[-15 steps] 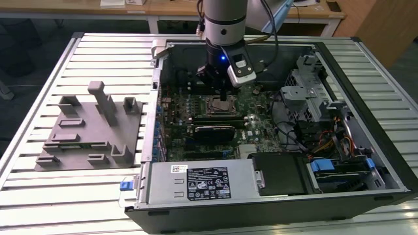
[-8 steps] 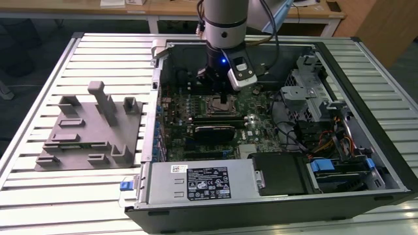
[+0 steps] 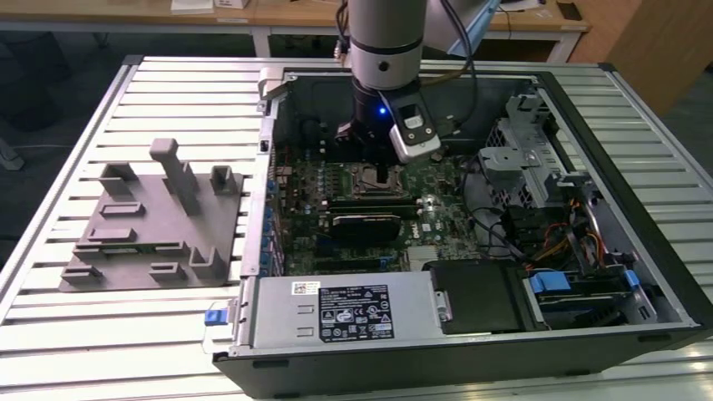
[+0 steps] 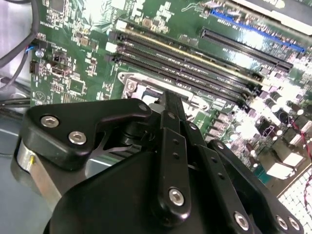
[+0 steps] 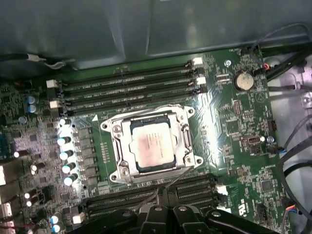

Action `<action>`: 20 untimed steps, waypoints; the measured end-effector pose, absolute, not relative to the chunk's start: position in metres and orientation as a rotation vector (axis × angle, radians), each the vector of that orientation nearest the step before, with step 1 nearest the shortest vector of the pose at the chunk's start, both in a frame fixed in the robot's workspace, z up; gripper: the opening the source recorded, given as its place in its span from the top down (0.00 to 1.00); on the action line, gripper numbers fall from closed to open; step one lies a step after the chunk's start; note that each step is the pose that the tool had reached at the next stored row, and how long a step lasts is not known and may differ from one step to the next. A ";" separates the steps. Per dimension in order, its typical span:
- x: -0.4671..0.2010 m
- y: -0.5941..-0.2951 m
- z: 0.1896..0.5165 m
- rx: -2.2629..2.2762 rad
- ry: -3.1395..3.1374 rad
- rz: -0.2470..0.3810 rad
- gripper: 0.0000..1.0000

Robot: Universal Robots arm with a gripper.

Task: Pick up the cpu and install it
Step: 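Install the second cpu locking lever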

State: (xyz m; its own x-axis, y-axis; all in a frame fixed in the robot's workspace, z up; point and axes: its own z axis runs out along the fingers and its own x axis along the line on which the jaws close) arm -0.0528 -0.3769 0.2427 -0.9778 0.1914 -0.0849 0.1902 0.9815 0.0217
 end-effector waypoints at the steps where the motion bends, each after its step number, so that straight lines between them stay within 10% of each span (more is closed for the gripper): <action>1: -0.053 -0.378 0.242 0.292 3.041 0.021 0.89; 20: -0.059 -0.381 0.229 0.194 3.049 0.028 0.89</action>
State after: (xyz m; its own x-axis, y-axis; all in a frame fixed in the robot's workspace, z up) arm -0.0591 -0.3806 0.2287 -0.9882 0.1275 -0.0845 0.1259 0.9918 0.0234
